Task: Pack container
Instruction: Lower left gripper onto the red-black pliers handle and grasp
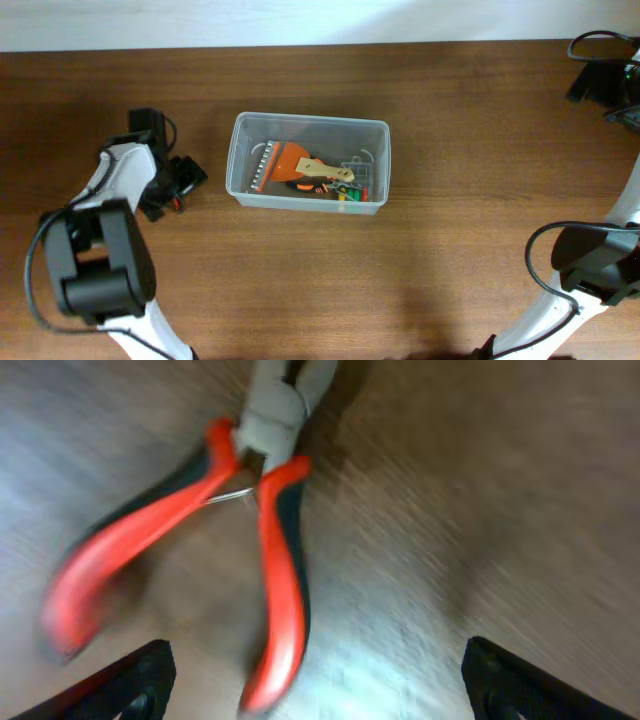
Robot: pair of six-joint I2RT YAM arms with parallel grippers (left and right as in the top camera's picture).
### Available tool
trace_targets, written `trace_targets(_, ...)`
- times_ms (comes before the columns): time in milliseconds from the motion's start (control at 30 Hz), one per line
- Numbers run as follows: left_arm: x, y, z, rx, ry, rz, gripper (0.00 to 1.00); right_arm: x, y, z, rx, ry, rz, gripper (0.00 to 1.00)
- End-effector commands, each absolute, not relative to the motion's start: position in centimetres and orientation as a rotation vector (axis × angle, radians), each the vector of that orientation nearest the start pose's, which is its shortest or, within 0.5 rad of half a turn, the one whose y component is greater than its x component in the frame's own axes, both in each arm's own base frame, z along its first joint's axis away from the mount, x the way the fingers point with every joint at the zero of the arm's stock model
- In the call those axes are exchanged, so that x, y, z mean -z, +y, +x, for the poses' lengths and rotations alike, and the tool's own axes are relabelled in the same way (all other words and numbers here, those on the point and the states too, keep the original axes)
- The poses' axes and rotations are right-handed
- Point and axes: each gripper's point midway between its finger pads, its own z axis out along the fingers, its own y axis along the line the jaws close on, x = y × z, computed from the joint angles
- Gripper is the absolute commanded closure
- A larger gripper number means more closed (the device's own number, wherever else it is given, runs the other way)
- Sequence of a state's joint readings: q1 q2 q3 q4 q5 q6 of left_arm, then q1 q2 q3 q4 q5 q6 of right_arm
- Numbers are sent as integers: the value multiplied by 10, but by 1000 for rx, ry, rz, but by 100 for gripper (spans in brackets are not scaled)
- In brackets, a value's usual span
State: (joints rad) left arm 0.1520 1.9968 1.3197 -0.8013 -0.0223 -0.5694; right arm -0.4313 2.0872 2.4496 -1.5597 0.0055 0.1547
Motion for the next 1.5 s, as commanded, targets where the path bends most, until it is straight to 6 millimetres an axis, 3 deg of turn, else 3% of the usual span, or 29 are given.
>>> trace_targets(0, 20, 57, 375, 24, 2896, -1059, 7, -258, -186, 407, 75, 2651, 800, 1)
trace_targets(333, 25, 60, 383, 27, 2869, -1053, 11, -258, -186, 407, 75, 2651, 800, 1)
trace_targets(367, 25, 59, 383, 27, 2870, -1053, 19, -258, -186, 407, 75, 2651, 800, 1)
trace_targets(600, 25, 59, 378, 22, 2885, -1059, 38, -258, -186, 407, 75, 2651, 800, 1)
trace_targets(733, 25, 60, 375, 18, 2895, -1069, 54, -258, -186, 407, 75, 2651, 800, 1)
trace_targets(1000, 26, 76, 364, 7, 2900, -1150, 60, -258, -186, 407, 75, 2651, 800, 1)
trace_targets(1267, 26, 97, 353, 2, 2882, -1250, 60, -258, -186, 407, 75, 2651, 800, 1)
trace_targets(1467, 26, 100, 352, 2, 2881, -1251, 60, -258, -186, 407, 75, 2651, 800, 1)
